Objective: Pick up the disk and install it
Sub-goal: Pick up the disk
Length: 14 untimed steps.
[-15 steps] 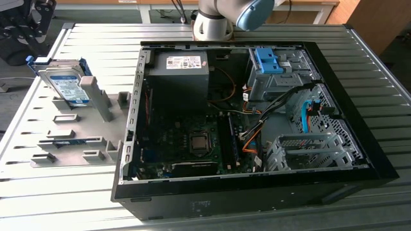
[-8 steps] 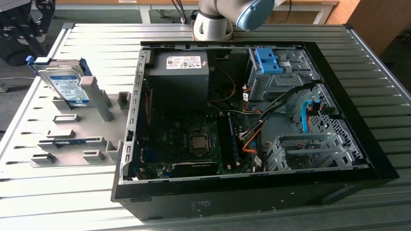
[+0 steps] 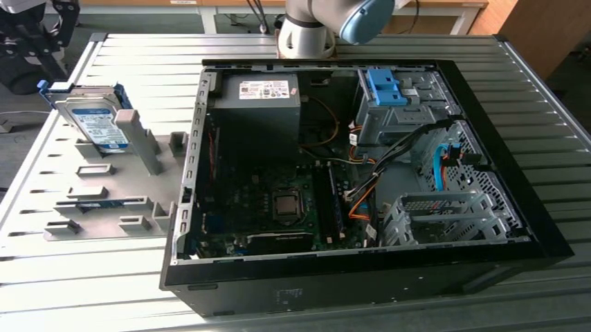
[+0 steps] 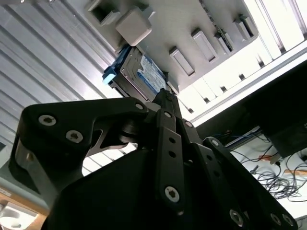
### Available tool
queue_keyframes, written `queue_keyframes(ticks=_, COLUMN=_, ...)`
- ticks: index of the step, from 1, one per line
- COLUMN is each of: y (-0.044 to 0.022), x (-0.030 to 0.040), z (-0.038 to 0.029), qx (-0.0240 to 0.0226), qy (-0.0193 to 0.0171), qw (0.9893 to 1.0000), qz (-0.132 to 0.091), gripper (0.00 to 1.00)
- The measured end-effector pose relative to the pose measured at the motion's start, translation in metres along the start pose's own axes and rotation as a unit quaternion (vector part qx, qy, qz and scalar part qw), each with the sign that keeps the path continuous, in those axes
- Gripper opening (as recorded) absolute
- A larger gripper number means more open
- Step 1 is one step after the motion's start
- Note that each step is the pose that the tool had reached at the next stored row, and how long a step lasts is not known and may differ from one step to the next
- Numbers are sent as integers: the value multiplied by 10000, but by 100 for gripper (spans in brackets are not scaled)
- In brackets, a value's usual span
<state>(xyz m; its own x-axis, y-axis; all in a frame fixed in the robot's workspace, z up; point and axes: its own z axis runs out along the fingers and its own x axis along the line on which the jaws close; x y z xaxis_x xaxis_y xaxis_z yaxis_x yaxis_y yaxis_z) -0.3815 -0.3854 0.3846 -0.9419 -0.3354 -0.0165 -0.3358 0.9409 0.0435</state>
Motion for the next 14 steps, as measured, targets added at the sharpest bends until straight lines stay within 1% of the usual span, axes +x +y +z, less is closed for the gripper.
queue_keyframes(ticks=3, y=0, x=0, z=0, qx=-4, qy=12, qw=9996, qz=-270, gripper=11)
queue_keyframes(ticks=5, y=0, x=0, z=1, qx=-7, qy=20, qw=9990, qz=-449, gripper=11)
queue_keyframes(ticks=7, y=0, x=0, z=1, qx=-10, qy=27, qw=9980, qz=-625, gripper=11)
queue_keyframes(ticks=12, y=-1, x=-1, z=2, qx=-7, qy=39, qw=9965, qz=-832, gripper=11)
queue_keyframes(ticks=14, y=-1, x=0, z=2, qx=-4, qy=46, qw=9957, qz=-927, gripper=11)
